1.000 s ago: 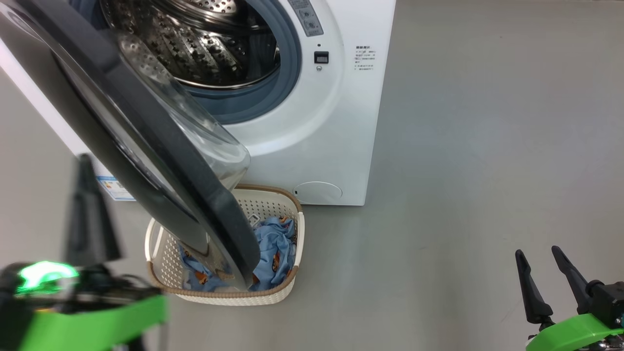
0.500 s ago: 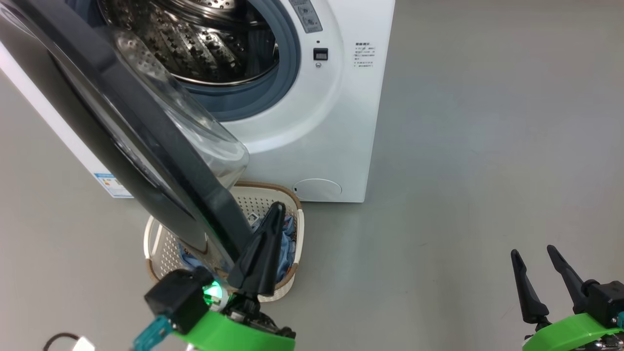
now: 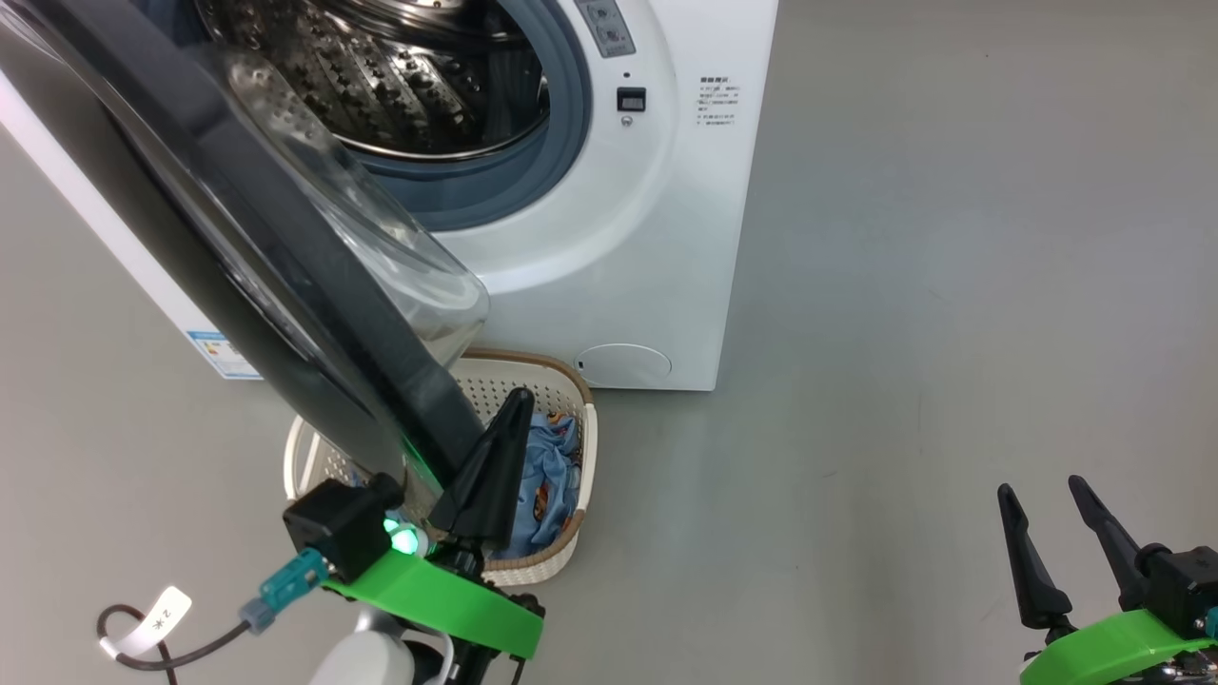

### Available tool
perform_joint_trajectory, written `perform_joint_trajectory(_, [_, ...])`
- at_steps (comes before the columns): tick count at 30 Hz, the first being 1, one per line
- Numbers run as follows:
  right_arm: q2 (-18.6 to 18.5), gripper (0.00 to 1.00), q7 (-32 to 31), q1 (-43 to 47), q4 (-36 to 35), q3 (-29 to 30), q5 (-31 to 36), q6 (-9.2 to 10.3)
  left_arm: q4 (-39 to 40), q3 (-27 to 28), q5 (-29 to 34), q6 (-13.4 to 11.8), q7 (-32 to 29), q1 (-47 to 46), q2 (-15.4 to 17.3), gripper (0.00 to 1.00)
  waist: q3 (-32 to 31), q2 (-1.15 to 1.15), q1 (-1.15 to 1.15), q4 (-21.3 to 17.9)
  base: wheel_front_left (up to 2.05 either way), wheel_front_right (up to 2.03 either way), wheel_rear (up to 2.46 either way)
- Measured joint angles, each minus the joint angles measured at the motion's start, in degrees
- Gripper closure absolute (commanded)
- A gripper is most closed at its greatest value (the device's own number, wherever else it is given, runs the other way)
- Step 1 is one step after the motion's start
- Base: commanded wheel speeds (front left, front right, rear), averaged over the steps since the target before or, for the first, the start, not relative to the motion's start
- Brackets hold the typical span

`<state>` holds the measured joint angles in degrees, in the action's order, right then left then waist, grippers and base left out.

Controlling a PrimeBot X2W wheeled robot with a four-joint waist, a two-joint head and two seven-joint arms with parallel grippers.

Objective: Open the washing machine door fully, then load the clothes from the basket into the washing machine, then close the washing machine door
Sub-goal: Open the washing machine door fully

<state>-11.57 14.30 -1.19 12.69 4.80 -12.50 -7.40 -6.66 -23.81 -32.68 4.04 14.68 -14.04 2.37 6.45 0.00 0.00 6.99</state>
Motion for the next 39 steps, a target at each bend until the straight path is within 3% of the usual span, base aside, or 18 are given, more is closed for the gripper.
perform_joint_trajectory(25, [-0.09, 0.0, 0.0, 0.02, -0.93, -0.33, 1.29, 0.0, -1.1, 2.48, 1.32, 1.37, -0.04, 3.21, -1.82, 1.0, -0.93, 0.0, 0.0, 4.69, 0.0, 0.0, 0.0])
perform_joint_trajectory(39, [-0.12, 0.0, 0.0, 0.01, -1.03, -0.42, 1.29, 0.0, 1.89, 9.25, 4.53, 0.56, -0.02, 9.98, -1.51, 1.0, -0.37, 0.0, 0.0, 9.61, 0.0, 0.0, 0.0])
